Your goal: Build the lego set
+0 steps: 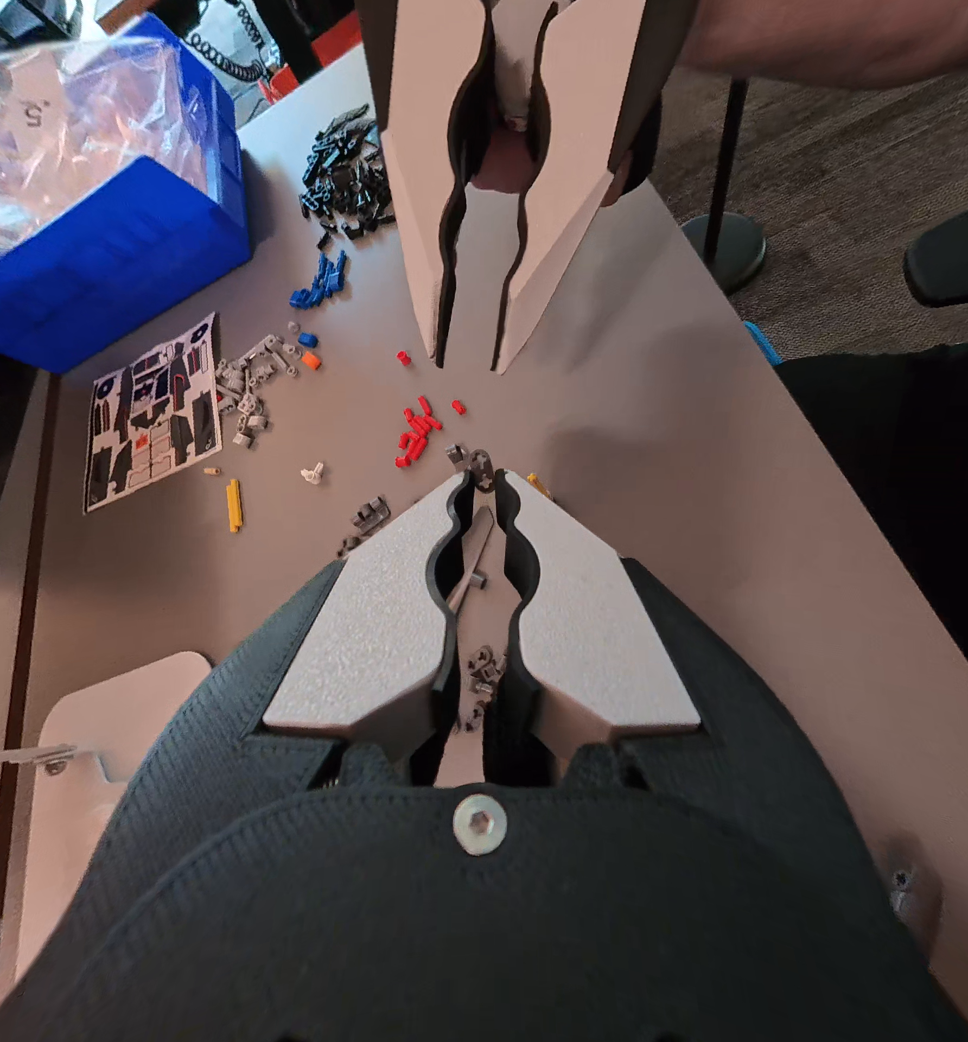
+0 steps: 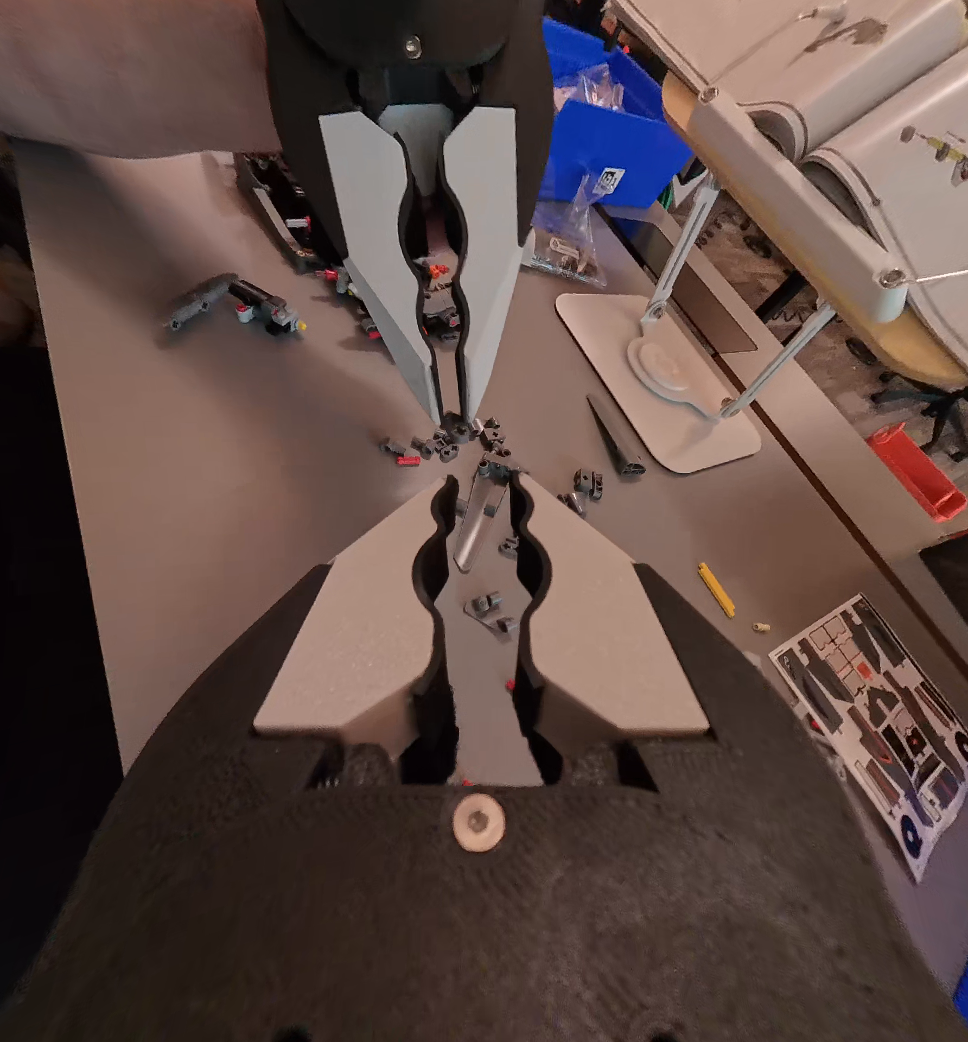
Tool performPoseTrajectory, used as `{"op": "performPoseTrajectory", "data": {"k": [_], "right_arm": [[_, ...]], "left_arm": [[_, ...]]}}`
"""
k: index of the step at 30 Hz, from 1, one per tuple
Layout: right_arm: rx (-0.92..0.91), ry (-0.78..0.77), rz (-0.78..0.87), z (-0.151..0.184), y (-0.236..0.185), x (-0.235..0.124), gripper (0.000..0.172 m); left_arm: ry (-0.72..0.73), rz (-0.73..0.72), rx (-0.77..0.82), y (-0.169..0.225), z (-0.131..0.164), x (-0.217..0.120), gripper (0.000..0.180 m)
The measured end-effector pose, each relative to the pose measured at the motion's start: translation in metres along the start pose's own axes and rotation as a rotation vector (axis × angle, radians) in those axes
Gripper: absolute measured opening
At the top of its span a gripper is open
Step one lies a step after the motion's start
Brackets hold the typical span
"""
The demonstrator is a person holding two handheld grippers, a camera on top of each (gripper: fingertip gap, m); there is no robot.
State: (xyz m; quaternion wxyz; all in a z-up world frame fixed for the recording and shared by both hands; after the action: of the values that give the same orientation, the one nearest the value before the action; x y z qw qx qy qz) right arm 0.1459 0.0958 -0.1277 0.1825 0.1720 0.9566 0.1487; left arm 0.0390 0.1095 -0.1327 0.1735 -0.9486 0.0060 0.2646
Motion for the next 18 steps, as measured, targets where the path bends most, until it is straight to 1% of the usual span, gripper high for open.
{"op": "performPoseTrajectory", "data": {"k": [4,11,18], "right_arm": [[-0.023,-0.02,-0.011,-0.003,-0.001,0.002,0.019],[-0.031,-0.038,-0.032,0.01,-0.007,0.006,0.017],[-0.02,-0.039,-0.082,0.02,-0.014,0.009,0.015]], "left_arm": [[-0.001,0.035,0.018,-0.003,-0.003,0.004,0.005],[0.003,0.129,0.057,0.005,-0.002,0.016,0.005],[-0.043,0.159,0.072,0.009,0.005,0.029,0.006]]}}
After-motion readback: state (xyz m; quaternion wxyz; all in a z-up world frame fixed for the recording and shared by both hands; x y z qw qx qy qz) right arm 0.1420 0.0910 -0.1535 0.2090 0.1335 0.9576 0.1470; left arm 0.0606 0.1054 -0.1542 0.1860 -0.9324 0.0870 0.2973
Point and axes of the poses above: each gripper's, where its closed fingertips meet, x out along the fingers, z out of its underside, y = z × x across the jaws, the point moved 5 cm from there along -x, back along the fingers, and after that the axes turned 8 degrees about y, right-handed, at the moved point
